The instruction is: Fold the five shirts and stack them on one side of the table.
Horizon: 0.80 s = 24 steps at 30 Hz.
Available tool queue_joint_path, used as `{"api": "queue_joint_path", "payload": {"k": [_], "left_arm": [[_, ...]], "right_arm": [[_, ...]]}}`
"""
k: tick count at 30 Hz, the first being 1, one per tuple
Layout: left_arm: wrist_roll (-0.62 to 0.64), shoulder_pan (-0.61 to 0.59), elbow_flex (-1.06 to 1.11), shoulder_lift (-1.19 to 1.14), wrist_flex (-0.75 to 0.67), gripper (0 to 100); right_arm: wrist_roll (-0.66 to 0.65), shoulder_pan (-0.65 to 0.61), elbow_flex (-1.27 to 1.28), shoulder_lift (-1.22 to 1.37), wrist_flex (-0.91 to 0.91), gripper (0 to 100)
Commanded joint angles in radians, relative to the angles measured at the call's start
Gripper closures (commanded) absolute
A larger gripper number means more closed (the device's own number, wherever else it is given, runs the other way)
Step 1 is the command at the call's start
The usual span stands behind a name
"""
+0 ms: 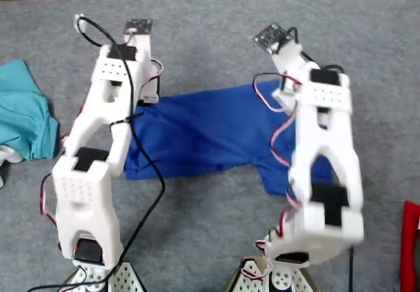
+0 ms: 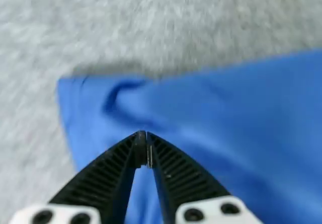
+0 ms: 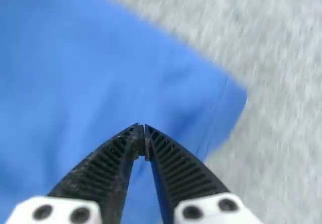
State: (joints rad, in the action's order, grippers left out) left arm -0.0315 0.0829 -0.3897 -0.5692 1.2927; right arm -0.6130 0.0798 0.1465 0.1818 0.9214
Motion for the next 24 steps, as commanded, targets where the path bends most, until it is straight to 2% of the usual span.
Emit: {"api": "queue_joint_path", "payload": {"k": [1, 5, 9, 13, 19, 24], "left_arm": [[0.005, -0.021, -0.075, -0.107, -0.075, 98], [0.005, -0.075, -0.157, -0.222, -0.031, 98], [0.003, -0.123, -0.261, -0.237, 0.069, 98], [0.003, -0.153, -0.276, -0.229, 0.084, 98], [-0.078, -0.164, -0.278, -0.228, 0.167, 98], [-0.077, -0.161, -0.288, -0.226, 0.183, 98]], "right_arm": [[0.026, -0.012, -0.205, 0.234, -0.058, 99.0], [0.02, 0.059, -0.435, 0.478, -0.014, 99.0], [-0.008, 0.119, -0.723, 0.633, 0.143, 99.0], [-0.051, 0.173, -0.978, 0.791, 0.255, 99.0], [-0.052, 0.203, -1.365, 0.972, 0.434, 99.0], [-0.054, 0.177, -1.666, 1.056, 0.606, 99.0]]}}
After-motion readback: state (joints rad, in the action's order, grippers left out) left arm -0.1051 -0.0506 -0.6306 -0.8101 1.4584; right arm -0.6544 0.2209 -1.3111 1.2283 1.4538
